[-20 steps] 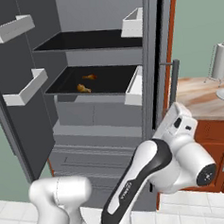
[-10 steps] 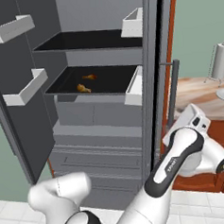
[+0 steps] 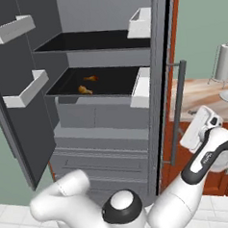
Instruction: Place the chicken drumstick on the counter behind the older chicken drumstick on the same shelf of the fridge to maintain FIFO order. Close the fridge door when finished.
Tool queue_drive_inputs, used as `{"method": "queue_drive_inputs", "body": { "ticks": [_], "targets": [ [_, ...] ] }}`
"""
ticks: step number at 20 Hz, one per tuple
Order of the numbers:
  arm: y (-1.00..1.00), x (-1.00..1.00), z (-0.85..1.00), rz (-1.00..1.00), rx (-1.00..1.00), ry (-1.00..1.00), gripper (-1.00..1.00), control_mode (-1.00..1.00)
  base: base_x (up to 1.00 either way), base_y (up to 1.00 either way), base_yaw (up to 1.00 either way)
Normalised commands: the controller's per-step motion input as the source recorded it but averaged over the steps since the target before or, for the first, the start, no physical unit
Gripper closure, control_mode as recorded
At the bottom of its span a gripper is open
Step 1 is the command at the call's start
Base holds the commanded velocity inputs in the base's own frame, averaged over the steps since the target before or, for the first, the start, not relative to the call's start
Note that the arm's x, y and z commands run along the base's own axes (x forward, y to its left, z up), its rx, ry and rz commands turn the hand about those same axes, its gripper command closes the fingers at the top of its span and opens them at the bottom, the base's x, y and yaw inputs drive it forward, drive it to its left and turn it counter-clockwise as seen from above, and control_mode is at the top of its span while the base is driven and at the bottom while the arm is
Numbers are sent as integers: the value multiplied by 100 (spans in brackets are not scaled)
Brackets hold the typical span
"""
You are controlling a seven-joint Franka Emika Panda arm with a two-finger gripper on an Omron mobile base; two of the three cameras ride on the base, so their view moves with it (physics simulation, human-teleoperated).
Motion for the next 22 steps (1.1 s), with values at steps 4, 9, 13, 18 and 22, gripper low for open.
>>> {"method": "queue_drive_inputs", "body": {
  "ticks": [4, 9, 13, 18, 22],
  "targets": [
    [23, 67, -25, 15, 0, -1, -100, -100, 0, 0, 0],
    [78, 51, -6, 6, 0, 0, -100, -100, 0, 0, 0],
    [99, 17, 0, 3, 0, 0, -100, -100, 0, 0, 0],
    [100, 1, 0, 0, 0, 0, -100, -100, 0, 0, 0],
    [100, 1, 5, -2, 0, -3, -100, -100, 0, 0, 0]
  ]
}}
